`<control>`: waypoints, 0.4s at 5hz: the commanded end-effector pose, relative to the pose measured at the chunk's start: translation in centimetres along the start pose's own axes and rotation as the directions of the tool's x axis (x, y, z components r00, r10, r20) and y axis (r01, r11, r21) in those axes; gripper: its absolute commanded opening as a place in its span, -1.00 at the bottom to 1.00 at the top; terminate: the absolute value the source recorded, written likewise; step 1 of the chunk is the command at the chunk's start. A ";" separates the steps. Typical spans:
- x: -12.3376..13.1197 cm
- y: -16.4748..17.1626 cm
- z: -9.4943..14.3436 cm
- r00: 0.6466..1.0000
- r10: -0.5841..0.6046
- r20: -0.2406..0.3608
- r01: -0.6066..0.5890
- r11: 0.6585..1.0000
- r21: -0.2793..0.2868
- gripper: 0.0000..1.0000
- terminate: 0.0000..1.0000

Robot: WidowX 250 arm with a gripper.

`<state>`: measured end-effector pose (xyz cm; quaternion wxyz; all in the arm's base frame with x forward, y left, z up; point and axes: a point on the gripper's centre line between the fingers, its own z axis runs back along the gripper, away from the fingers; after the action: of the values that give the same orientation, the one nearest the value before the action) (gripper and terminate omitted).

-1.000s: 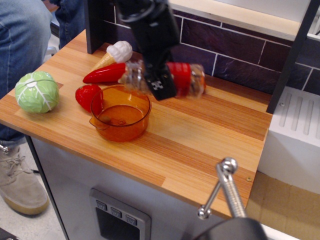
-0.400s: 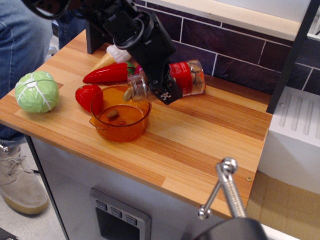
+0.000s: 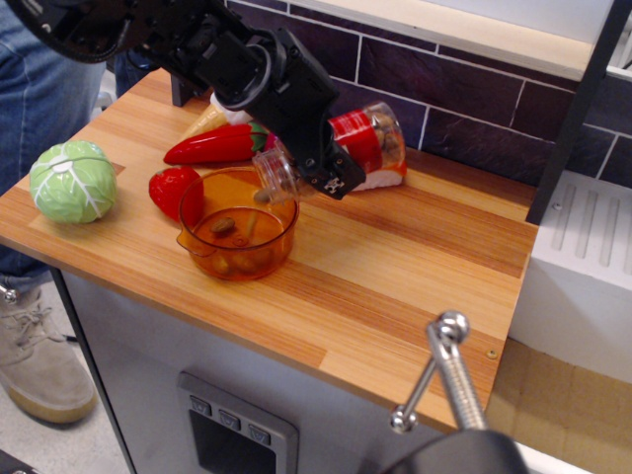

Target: Pour almonds in pot

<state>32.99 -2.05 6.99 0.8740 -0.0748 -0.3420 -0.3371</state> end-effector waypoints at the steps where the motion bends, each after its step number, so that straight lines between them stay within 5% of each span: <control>1: 1.8 0.6 1.4 0.996 -0.012 0.086 0.005 0.996 0.086 -1.00 -1.00; 2: 2.3 0.9 1.8 0.990 -0.006 0.139 -0.015 0.989 0.148 -1.00 -1.00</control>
<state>33.48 -1.48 8.62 0.8637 -0.0444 -0.4110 -0.2884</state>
